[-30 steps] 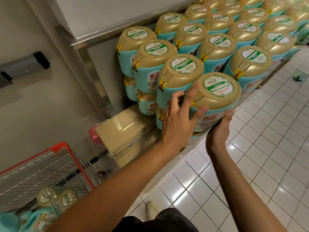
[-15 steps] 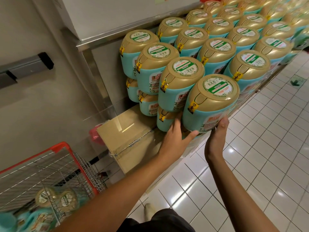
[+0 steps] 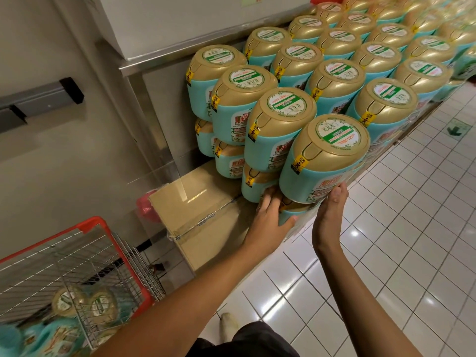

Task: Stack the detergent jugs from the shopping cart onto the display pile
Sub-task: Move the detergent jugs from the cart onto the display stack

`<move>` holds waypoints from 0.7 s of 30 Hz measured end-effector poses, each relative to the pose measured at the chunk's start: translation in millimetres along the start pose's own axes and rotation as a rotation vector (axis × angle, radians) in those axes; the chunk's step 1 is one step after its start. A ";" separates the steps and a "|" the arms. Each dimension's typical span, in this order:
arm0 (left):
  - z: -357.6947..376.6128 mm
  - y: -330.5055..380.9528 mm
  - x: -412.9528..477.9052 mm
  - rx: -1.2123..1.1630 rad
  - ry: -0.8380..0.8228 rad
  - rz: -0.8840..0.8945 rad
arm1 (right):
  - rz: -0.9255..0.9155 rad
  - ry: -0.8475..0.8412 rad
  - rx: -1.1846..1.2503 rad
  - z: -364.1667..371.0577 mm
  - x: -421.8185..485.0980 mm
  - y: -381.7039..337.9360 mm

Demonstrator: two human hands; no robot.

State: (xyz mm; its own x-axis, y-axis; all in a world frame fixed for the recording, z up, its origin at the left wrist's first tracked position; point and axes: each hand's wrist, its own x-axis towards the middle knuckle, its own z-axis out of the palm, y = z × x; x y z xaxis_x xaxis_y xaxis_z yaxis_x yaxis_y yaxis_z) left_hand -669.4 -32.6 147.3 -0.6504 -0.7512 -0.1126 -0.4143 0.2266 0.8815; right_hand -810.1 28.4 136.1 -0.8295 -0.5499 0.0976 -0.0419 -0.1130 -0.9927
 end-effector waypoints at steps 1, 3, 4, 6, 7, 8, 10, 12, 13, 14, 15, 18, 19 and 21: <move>-0.8 -0.8 -0.2 -0.006 -0.005 0.001 | -0.003 0.000 0.000 -0.7 0.2 0.6; -3.9 -1.0 -0.6 -0.028 -0.016 -0.001 | 0.000 0.002 -0.018 -1.5 0.4 3.1; -6.9 -1.1 -1.2 -0.041 -0.026 -0.006 | 0.011 0.012 -0.036 -1.5 -0.9 4.9; -14.7 -4.1 -7.4 -0.059 -0.045 -0.024 | 0.072 0.048 -0.081 -2.7 -10.9 12.4; -20.1 -7.8 -11.8 -0.063 -0.046 -0.035 | 0.120 0.062 -0.102 -2.7 -19.3 17.2; -26.0 -14.3 -18.1 -0.070 -0.040 -0.048 | 0.178 0.065 -0.124 -1.9 -30.3 22.8; -40.0 -32.8 -34.2 -0.091 -0.019 -0.069 | 0.296 0.050 -0.172 2.7 -57.4 33.8; -53.2 -54.2 -53.4 -0.127 -0.001 -0.094 | 0.374 0.007 -0.208 8.1 -85.8 41.9; -60.1 -66.5 -64.8 -0.153 0.010 -0.119 | 0.395 -0.032 -0.223 13.1 -100.2 44.4; -67.0 -77.6 -74.8 -0.183 0.025 -0.143 | 0.407 -0.078 -0.238 18.6 -112.3 45.1; -74.2 -90.3 -86.7 -0.217 0.052 -0.171 | 0.416 -0.137 -0.257 26.7 -125.3 45.0; -95.1 -124.6 -120.3 -0.289 0.176 -0.252 | 0.444 -0.327 -0.283 50.6 -155.1 44.1; -102.8 -135.7 -131.3 -0.298 0.218 -0.278 | 0.449 -0.391 -0.299 60.0 -163.2 43.0; -118.9 -156.5 -158.5 -0.309 0.294 -0.331 | 0.423 -0.537 -0.351 79.9 -180.1 40.4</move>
State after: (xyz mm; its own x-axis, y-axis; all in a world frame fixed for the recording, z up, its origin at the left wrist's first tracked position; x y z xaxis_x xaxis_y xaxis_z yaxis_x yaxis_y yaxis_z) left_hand -425.8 -22.6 81.8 -0.2927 -0.9036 -0.3128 -0.3315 -0.2110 0.9196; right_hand -618.0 56.7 84.0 -0.4334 -0.8246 -0.3636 -0.0304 0.4166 -0.9086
